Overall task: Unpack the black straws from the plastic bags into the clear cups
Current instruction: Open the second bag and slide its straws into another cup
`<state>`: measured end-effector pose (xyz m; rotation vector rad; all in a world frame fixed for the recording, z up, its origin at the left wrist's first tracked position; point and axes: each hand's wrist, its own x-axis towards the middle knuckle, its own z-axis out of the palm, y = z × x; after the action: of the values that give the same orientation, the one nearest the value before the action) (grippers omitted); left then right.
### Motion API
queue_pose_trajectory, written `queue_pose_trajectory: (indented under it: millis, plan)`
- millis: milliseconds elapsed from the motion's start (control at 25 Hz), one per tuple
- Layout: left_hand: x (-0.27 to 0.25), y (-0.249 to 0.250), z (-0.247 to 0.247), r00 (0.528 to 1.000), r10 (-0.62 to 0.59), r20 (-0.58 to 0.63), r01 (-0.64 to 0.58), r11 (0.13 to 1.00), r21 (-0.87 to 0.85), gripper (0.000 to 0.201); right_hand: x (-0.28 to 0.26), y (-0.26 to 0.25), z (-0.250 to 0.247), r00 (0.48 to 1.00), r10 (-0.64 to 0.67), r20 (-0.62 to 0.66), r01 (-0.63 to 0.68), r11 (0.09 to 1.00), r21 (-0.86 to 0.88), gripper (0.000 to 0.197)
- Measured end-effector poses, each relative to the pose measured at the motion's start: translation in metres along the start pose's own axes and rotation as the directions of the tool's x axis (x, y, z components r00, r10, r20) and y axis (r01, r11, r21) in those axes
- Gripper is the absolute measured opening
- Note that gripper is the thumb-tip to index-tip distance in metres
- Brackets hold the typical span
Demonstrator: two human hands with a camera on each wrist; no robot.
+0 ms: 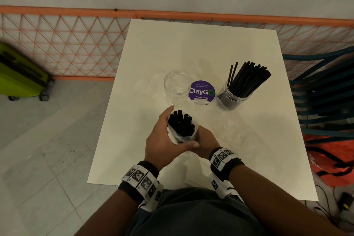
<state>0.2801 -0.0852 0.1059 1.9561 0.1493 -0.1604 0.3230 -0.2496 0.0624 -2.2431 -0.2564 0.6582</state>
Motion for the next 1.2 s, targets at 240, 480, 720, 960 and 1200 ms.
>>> queue_pose_trajectory:
  millis: [240, 480, 720, 960, 1200]
  plan:
    - [0.011, 0.015, -0.003, 0.997, 0.032, 0.064, -0.039, 0.994, 0.104, 0.122, 0.006, 0.000, -0.001, 0.998, 0.050, 0.041, -0.043, 0.986, -0.161, 0.040]
    - [0.015, -0.023, 0.012, 0.993, 0.002, 0.117, 0.020, 0.982, -0.188, 0.134, 0.003, 0.010, 0.001, 0.995, 0.089, 0.050, -0.076, 0.975, -0.208, 0.033]
    - [0.020, -0.029, 0.033, 0.997, -0.070, 0.032, 0.075, 0.982, -0.176, 0.081, 0.002, 0.004, 0.000, 0.995, 0.086, 0.050, -0.073, 0.975, -0.212, 0.045]
    - [0.034, -0.019, 0.022, 0.974, -0.186, -0.127, 0.109, 0.883, -0.456, 0.092, 0.007, -0.016, 0.007, 0.993, -0.001, 0.120, 0.018, 0.990, -0.142, 0.063]
    - [0.054, -0.009, -0.010, 0.933, -0.359, 0.020, 0.261, 0.636, -0.726, 0.085, -0.027, -0.004, -0.024, 0.895, -0.410, -0.176, 0.310, 0.855, -0.415, 0.060]
